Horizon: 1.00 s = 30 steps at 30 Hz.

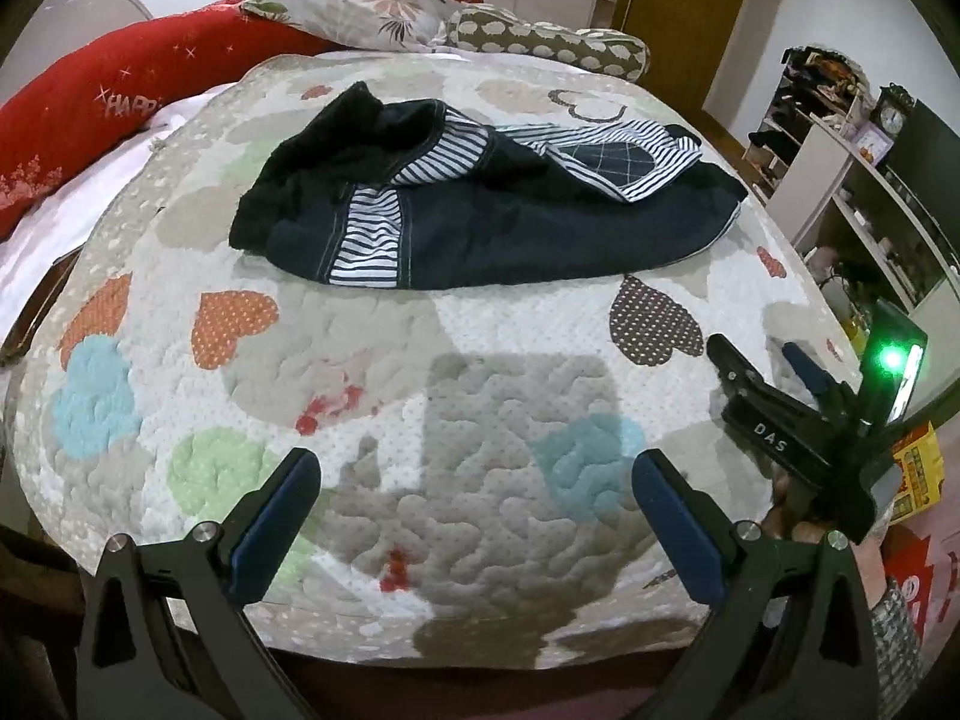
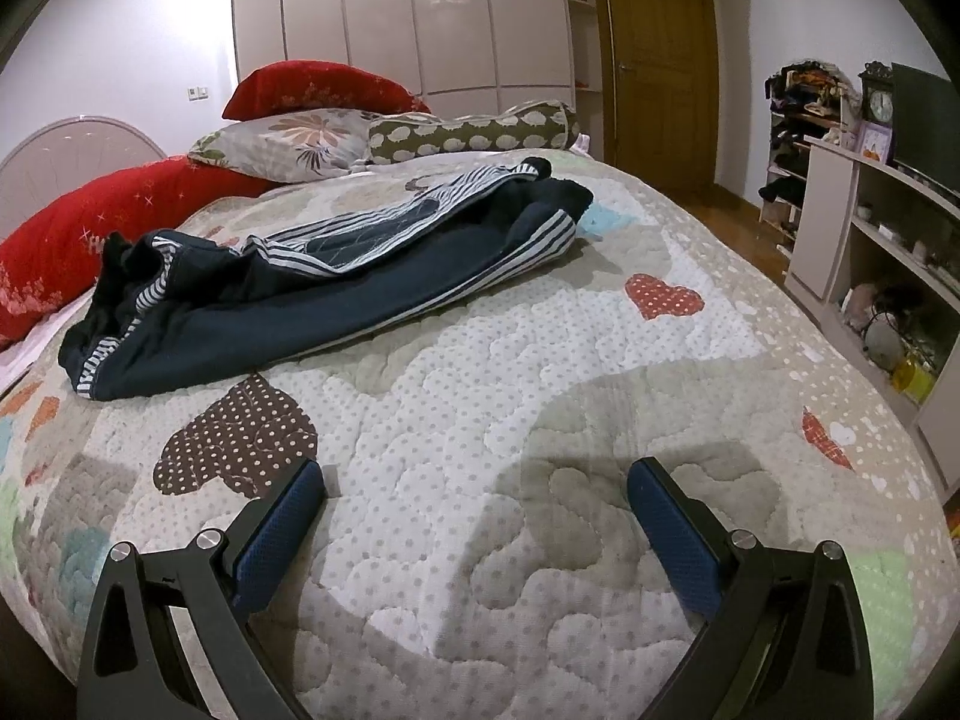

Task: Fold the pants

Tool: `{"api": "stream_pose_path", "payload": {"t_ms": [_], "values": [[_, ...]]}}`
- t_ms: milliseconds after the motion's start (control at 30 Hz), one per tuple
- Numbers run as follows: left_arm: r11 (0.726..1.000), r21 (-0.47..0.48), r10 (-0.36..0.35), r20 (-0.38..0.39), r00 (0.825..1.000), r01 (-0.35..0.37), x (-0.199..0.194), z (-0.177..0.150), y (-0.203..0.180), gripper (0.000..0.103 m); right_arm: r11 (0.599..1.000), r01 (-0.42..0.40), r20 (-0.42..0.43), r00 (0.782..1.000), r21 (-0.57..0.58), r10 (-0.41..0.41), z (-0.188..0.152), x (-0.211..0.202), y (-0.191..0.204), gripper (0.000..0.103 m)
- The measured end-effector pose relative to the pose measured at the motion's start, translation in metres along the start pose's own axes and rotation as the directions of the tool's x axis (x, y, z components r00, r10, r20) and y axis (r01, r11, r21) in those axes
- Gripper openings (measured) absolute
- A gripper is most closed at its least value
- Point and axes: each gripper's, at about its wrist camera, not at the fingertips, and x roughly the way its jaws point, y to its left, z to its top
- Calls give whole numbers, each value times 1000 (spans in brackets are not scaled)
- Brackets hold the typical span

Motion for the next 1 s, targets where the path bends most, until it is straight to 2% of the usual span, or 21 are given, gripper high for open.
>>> {"api": "stream_pose_path", "payload": {"t_ms": [100,233,267,367,433,500,567,600,633,700,733,800,833,867,900,933,967,1000], "values": [[1000,0,-8,20,1000,8,-1,13,8,103,1000,-1,-8,1000,4,1,0,0,-1,102],[995,-69,-66,84,994,72,-14,50,34,103,998,-35,-44,998,42,37,10,-5,-7,102],[992,-86,-80,95,992,88,-15,61,40,103,995,-60,-57,996,76,64,18,-6,-12,102],[981,-144,-118,99,988,132,-7,92,54,103,960,-198,-52,976,199,212,51,-9,-29,102],[968,-181,-160,91,983,174,5,113,56,103,919,-299,-41,947,255,320,79,-5,-34,94],[955,-197,-212,73,975,222,20,130,51,103,879,-367,-64,913,304,404,105,10,-33,72],[934,-229,-274,29,961,273,44,146,47,103,849,-394,-91,888,351,450,124,29,-31,60],[922,-250,-303,7,953,295,56,152,45,103,829,-404,-107,873,387,475,133,46,-29,60],[911,-273,-328,-28,944,308,71,159,42,103,825,-400,-114,871,400,477,137,55,-28,60],[901,-300,-348,-69,935,313,92,166,38,103,840,-356,-153,881,409,448,147,83,-24,60],[903,-297,-350,-89,933,310,103,172,33,103,844,-339,-168,883,416,438,150,92,-24,60],[920,-286,-311,-117,943,268,118,179,28,103,851,-280,-211,891,444,403,152,115,-23,60],[920,-300,-298,-121,947,252,127,183,29,96,855,-250,-226,896,455,382,153,122,-24,60],[917,-314,-297,-125,947,247,133,187,30,72,854,-238,-233,897,462,376,155,129,-26,56],[918,-321,-288,-140,947,232,138,190,31,55,853,-230,-235,898,469,371,157,137,-27,40],[922,-323,-274,-163,948,211,143,194,34,24,853,-224,-240,898,472,368,157,140,-29,30],[918,-330,-284,-167,944,218,145,196,37,10,850,-220,-245,896,479,370,158,145,-31,14],[911,-341,-299,-155,942,233,144,197,42,8,844,-223,-246,892,488,379,160,149,-33,7]]}}
